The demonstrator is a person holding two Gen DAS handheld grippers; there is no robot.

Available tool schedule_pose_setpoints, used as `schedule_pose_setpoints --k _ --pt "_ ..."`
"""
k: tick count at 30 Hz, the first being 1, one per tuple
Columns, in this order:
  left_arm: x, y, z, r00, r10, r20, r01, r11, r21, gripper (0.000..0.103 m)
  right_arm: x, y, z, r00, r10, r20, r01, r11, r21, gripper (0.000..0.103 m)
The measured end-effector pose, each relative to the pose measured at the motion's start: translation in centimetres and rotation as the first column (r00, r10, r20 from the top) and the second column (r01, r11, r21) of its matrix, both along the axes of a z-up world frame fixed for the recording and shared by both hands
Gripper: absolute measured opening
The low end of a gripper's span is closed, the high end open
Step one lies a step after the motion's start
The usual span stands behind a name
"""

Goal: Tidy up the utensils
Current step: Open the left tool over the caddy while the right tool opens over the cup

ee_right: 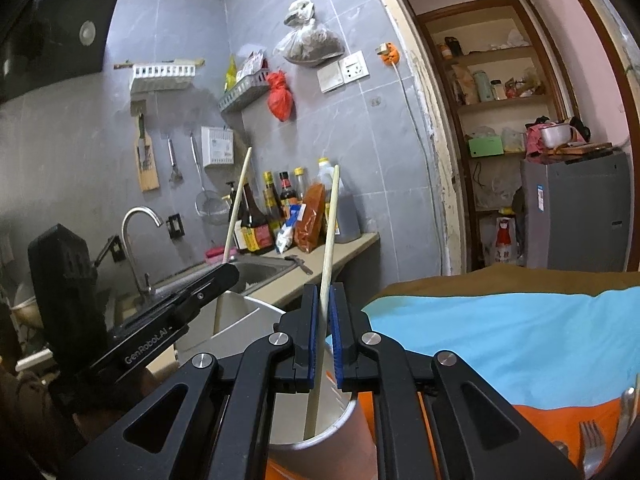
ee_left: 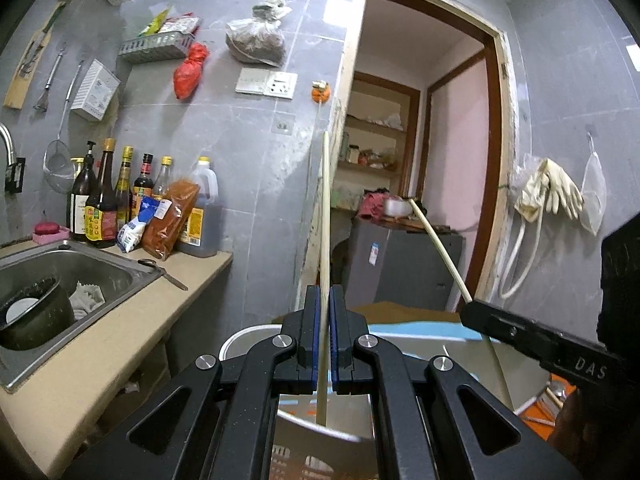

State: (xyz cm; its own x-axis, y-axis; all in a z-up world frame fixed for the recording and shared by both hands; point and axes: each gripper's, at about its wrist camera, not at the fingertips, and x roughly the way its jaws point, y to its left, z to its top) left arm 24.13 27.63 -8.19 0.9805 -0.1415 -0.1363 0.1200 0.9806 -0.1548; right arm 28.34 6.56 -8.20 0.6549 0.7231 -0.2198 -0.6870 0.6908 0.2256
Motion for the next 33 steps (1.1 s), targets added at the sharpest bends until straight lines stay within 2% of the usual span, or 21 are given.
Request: schedule_pose_setpoints --k 17,20,22,26,29,30,31,33 --pt "-0.5 0.0 0.2 0.993 -0.023 -0.113 0.024 1.000 0.013 0.002 -0.2 0.3 0.6 0.999 0.016 -0.031 -0.019 0.994 -0.107 0.007" --pt "-0.5 0.1 0.2 0.991 -0.026 -0.128 0.028 1.000 0.014 0.003 -0.2 0.3 0.7 0.999 0.024 -0.034 -0.028 0.993 -0.119 0.010" --pt "-0.5 0.2 0.3 0.990 -0.031 -0.140 0.033 0.999 0.015 0.004 -0.3 0.3 0.8 0.999 0.029 -0.038 -0.034 0.992 -0.124 0.016" --pt "-0.6 0.3 0.3 0.987 -0.041 -0.154 0.043 0.999 0.011 0.006 -0.3 0.1 0.7 0.999 0.028 -0.046 -0.034 0.991 -0.126 0.017" --pt "-0.7 0.3 0.4 0.986 -0.042 -0.160 0.043 0.999 0.005 0.011 -0.4 -0.2 0.7 0.998 0.022 -0.058 -0.029 0.992 -0.121 0.021" --pt "-0.8 0.3 0.5 0.986 -0.042 -0.159 0.042 0.999 -0.004 0.014 -0.4 -0.3 0.7 0.998 0.022 -0.062 -0.029 0.992 -0.119 0.021" --pt "-0.9 0.4 0.5 0.986 -0.039 -0.161 0.037 0.999 -0.011 0.022 -0.5 -0.5 0.7 0.998 0.016 -0.066 -0.023 0.993 -0.117 0.021" --pt "-1.2 0.6 0.6 0.986 -0.034 -0.161 0.029 0.999 -0.035 0.028 -0.5 -0.6 0.6 0.997 0.012 -0.077 -0.021 0.993 -0.116 0.022"
